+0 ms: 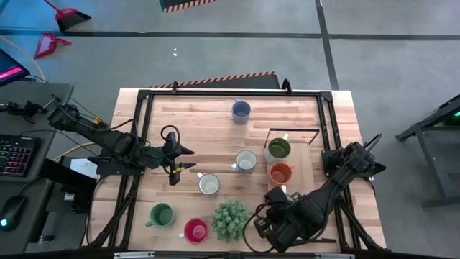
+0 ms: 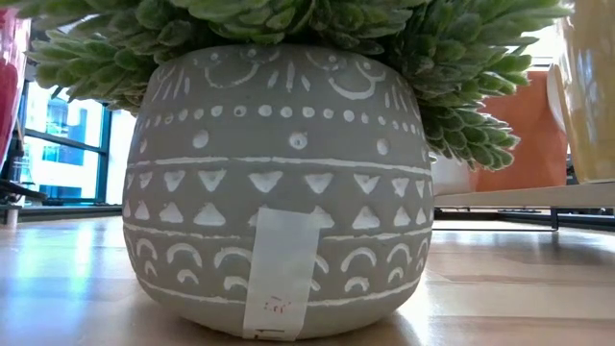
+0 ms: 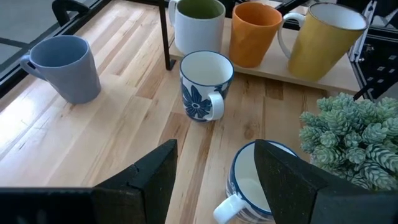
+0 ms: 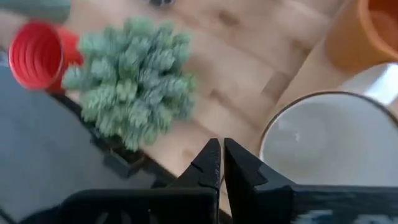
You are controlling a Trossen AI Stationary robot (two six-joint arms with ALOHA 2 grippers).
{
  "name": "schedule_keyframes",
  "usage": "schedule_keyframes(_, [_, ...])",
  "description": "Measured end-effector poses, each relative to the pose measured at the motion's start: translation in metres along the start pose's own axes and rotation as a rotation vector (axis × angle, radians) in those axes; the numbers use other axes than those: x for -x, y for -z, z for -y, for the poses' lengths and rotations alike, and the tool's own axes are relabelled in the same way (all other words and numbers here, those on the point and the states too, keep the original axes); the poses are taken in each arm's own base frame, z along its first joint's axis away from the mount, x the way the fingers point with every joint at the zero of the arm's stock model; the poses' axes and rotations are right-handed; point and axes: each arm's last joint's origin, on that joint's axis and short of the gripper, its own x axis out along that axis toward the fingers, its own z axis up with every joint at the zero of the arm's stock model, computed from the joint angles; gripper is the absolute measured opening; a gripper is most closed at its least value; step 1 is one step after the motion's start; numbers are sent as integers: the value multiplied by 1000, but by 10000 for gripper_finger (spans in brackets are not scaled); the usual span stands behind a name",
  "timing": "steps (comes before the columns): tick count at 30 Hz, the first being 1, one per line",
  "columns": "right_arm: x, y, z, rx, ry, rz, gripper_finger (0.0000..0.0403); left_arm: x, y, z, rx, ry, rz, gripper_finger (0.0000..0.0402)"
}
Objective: Place coffee mugs
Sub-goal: Put the yellow mug on the shelf
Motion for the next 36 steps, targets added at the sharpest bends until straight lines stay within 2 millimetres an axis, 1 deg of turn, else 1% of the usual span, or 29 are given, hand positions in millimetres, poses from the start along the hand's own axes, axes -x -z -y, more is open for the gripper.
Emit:
schedule_keyframes(5, [-2,5,-2,13,4,-132,0,0,0,0,1,0,0,201])
schedule_keyframes(9, [-4,9,-3,16,13,-186,0,0,0,0,1,0,0,201])
schedule_keyframes(14, [-14,15,-7,29,34,-270,0,0,0,0,2,0,0,201])
schedule_keyframes(22, [-29,19,-8,8,98,-238,0,0,0,0,2,0,0,201])
schedule_keyframes(25, [-35,18,-7,-15,149,-229,0,0,0,0,7,0,0,201])
schedule_keyframes(28, [-38,19,-4,-32,194,-237,0,0,0,0,23,0,0,201])
schedule_keyframes(36, [-37,17,1,-44,249,-212,0,0,0,0,28,0,0,201])
